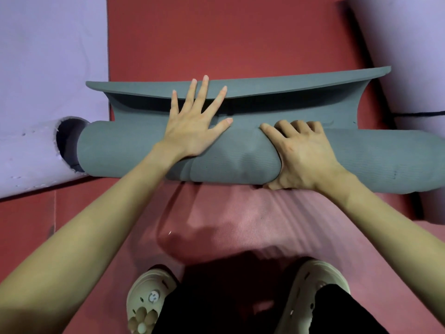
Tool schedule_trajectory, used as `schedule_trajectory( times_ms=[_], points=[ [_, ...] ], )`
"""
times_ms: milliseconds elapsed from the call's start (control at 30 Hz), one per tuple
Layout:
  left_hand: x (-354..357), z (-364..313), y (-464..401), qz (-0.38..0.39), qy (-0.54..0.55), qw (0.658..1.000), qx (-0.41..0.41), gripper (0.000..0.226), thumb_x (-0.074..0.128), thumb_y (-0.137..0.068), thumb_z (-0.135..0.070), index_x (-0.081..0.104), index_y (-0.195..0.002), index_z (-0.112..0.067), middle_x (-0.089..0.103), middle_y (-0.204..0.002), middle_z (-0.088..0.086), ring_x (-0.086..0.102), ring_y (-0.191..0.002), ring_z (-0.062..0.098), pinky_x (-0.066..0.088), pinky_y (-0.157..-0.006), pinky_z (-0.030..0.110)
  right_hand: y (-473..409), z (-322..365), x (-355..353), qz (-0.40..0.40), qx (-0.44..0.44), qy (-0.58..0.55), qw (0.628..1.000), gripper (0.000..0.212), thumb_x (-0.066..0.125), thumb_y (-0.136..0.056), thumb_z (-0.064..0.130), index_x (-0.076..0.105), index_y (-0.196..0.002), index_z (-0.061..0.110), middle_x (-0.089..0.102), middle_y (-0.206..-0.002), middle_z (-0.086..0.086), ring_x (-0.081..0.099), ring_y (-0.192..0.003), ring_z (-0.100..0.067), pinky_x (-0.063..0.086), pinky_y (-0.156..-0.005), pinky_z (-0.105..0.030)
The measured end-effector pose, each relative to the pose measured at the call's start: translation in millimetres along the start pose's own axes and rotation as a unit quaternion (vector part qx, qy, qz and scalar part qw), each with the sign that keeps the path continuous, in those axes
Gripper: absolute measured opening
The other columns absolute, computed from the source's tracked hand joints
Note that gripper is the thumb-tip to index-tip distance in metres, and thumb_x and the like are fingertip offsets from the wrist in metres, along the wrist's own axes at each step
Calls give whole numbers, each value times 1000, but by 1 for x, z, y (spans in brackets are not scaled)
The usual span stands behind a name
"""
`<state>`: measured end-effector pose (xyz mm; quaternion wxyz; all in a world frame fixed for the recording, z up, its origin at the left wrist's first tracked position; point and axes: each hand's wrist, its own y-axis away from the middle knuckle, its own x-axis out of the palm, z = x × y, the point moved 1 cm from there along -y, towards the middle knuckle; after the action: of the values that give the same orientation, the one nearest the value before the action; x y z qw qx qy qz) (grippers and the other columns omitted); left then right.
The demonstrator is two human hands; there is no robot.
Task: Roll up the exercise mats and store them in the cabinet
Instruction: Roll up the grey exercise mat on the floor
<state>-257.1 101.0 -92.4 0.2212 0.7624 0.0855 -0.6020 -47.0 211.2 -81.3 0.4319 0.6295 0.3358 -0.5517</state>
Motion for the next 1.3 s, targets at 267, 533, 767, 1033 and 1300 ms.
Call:
schedule_trajectory(
  times_ms=[267, 533, 767, 1033, 1300],
  points=[
    [25, -14, 62, -24, -28, 999, 16, 70, 14, -92, -68, -7, -152, -38, -15, -162, 5, -15, -148, 25, -8, -115, 57, 52, 21, 13, 100, -5, -54, 994, 125, 60, -33, 86, 34, -140, 29, 55, -111, 7, 56, -97, -26, 39, -90, -40],
    [12, -7, 23, -78, 14, 997, -12, 51, 32, -103, -39, 16, -152, -40, 11, -162, 4, 4, -150, 26, -5, -115, 56, 14, -2, -6, 178, 2, -215, 960, 113, 74, -34, 82, 41, -133, 39, 57, -115, 11, 56, -110, -19, 39, -98, -40],
    [4, -6, -4, -101, 29, 994, -41, 43, 33, -105, -31, 33, -148, -38, 31, -157, 6, 19, -147, 27, -3, -117, 57, 42, -3, 0, -22, 61, -227, 972, 107, 60, -50, 82, 48, -138, 22, 49, -135, -1, 46, -123, -26, 28, -103, -41],
    [8, -13, 15, -171, 31, 984, -42, 39, 37, -104, -26, 47, -142, -32, 48, -146, 6, 38, -138, 28, 4, -117, 54, 72, 30, 28, -125, 65, -94, 986, 86, 48, -86, 66, 33, -149, 9, 36, -151, -15, 31, -140, -36, 21, -116, -49],
    [15, -16, 16, -207, 54, 976, -29, 38, 40, -101, -24, 55, -136, -27, 56, -138, 8, 46, -132, 28, 11, -116, 55, 42, 16, 19, -52, 71, -30, 996, 122, 78, -38, 71, 43, -140, 14, 52, -132, -7, 48, -114, -37, 29, -91, -47]
  ],
)
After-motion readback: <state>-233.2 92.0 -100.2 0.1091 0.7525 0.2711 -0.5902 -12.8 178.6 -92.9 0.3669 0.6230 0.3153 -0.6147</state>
